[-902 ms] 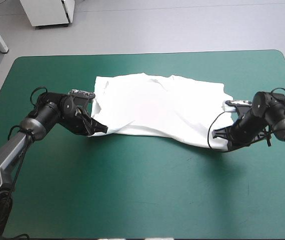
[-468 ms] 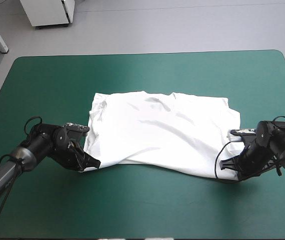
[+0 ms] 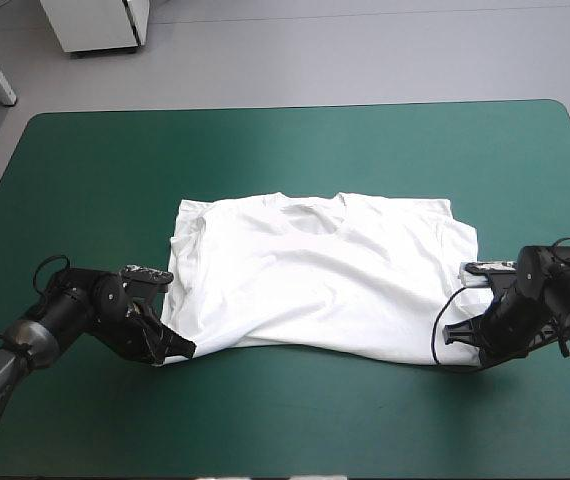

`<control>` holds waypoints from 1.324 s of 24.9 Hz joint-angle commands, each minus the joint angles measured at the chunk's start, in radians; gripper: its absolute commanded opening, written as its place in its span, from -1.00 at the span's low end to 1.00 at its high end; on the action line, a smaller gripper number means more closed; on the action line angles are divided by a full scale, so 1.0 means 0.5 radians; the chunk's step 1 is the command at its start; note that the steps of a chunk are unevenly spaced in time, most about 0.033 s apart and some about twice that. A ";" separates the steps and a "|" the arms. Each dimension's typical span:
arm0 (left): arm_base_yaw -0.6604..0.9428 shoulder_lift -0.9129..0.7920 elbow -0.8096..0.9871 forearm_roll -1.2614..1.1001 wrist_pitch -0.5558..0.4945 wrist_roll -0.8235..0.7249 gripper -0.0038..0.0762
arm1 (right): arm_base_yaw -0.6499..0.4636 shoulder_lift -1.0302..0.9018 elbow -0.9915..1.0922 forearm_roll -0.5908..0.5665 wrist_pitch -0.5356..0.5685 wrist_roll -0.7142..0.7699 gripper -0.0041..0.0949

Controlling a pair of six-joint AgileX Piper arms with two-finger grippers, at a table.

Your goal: Fold the cloth

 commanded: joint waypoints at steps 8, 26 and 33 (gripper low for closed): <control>-0.003 -0.059 -0.403 -0.027 0.192 0.053 0.05 | -0.015 -0.062 -0.240 0.039 0.234 0.028 0.17; -0.003 -0.059 -0.930 -0.018 0.328 0.062 -0.43 | -0.284 0.231 -0.718 0.021 -0.024 0.164 0.08; -0.003 -0.059 -0.930 -0.027 0.328 0.062 -0.54 | -0.284 0.489 -0.704 0.011 -0.059 0.164 0.07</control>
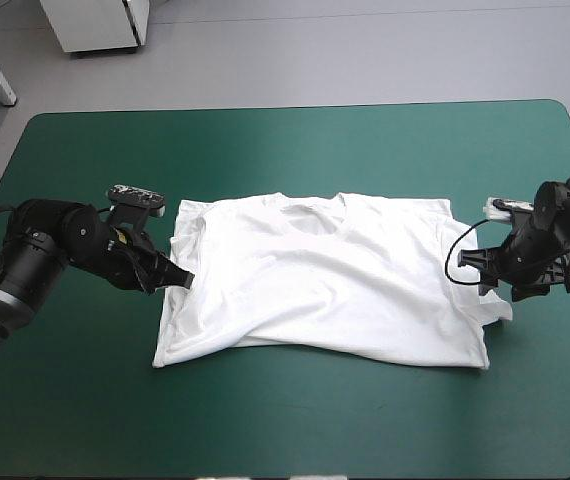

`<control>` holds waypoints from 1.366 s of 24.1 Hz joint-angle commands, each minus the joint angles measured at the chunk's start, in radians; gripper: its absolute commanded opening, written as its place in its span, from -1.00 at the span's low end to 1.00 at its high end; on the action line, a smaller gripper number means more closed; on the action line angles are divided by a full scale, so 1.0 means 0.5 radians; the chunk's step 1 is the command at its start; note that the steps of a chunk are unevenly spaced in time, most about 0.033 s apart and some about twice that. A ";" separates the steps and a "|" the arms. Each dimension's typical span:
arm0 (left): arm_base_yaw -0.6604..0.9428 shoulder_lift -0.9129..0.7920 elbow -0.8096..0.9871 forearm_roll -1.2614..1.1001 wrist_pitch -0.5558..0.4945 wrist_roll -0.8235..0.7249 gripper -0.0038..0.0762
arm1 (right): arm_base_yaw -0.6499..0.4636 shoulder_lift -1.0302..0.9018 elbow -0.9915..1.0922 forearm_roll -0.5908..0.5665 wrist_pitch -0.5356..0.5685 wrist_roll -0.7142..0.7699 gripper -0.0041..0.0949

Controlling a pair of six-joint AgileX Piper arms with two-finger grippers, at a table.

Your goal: Fold the cloth

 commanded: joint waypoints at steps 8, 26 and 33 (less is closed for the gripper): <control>-0.003 -0.059 -0.062 -0.045 -0.057 0.004 -0.56 | -0.014 -0.022 0.098 -0.054 -0.072 -0.008 0.06; -0.003 -0.059 -0.063 -0.116 -0.042 -0.008 -0.56 | -0.011 -0.111 0.296 -0.088 -0.269 0.023 -0.95; -0.003 -0.059 -0.063 -0.149 -0.042 -0.005 -0.56 | -0.011 -0.293 0.203 0.231 -0.254 -0.165 -0.95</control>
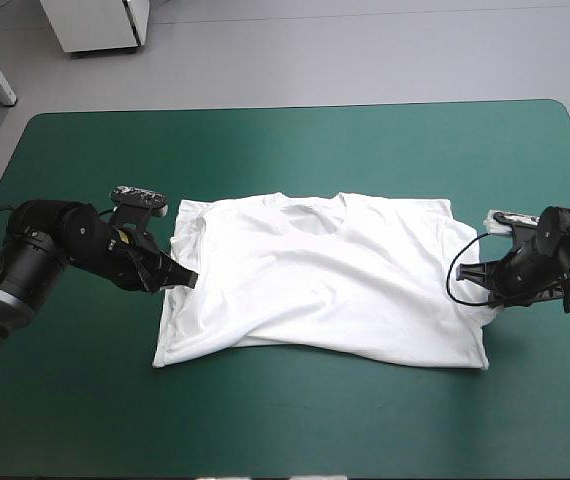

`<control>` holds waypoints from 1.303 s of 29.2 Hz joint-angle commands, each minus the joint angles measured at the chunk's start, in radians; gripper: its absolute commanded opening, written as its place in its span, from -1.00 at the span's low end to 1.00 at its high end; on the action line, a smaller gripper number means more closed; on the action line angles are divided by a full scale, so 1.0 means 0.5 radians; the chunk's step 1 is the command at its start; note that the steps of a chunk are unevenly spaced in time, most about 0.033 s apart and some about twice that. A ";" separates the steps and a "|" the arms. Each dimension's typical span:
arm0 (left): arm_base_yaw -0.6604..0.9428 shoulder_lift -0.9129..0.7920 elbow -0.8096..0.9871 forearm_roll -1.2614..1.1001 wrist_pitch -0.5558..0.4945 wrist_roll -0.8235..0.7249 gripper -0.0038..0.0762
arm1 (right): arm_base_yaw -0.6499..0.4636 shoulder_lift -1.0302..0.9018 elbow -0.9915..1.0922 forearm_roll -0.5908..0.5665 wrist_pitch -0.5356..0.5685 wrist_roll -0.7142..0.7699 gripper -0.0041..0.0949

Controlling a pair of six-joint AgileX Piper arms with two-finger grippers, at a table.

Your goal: Fold the cloth

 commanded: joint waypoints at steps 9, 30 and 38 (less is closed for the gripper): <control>-0.003 -0.059 -0.063 -0.051 -0.048 -0.009 -0.56 | 0.314 -0.064 -0.152 0.237 -0.010 -0.135 -0.95; -0.003 -0.059 -0.063 -0.051 -0.048 -0.005 -0.56 | 0.469 0.192 -0.152 0.438 -0.008 -0.148 -0.67; -0.003 -0.059 -0.063 -0.051 -0.048 -0.005 -0.56 | 0.469 0.189 -0.200 0.444 0.154 -0.162 0.03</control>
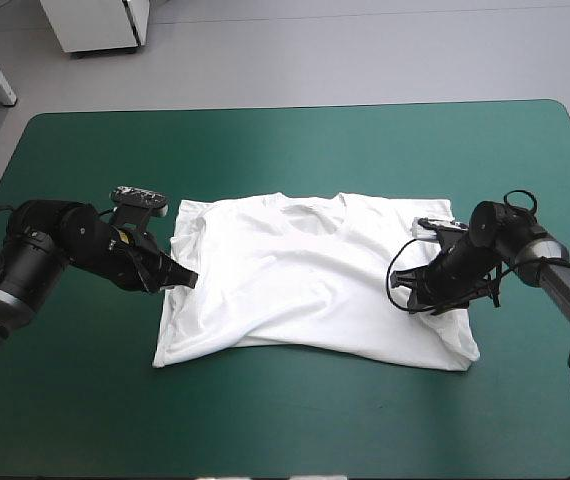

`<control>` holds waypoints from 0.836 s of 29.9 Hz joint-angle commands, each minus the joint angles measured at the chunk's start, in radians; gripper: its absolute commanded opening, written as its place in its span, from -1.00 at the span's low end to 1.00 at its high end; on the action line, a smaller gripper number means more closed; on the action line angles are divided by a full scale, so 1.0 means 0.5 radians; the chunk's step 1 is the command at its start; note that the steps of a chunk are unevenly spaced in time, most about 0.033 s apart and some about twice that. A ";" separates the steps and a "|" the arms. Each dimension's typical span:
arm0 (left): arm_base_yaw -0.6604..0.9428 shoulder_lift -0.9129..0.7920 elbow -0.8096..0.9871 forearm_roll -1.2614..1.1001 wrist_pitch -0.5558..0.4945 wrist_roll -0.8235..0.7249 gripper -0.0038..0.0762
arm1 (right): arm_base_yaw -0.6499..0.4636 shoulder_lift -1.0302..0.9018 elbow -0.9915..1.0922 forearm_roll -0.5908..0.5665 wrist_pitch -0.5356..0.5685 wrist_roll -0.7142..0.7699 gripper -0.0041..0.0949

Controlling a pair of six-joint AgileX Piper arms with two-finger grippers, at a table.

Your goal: Fold the cloth

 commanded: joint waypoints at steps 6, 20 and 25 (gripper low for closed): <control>-0.003 -0.059 -0.063 -0.050 -0.050 -0.005 -0.56 | -0.001 -0.150 -0.301 -0.062 0.203 -0.037 -0.02; -0.003 -0.059 -0.063 -0.022 0.109 -0.017 -0.56 | -0.001 -0.517 -0.437 -0.438 0.455 0.093 -0.05; -0.022 -0.059 -0.029 0.083 0.106 -0.155 -0.56 | -0.001 -0.699 -0.421 -0.549 0.464 0.164 -0.05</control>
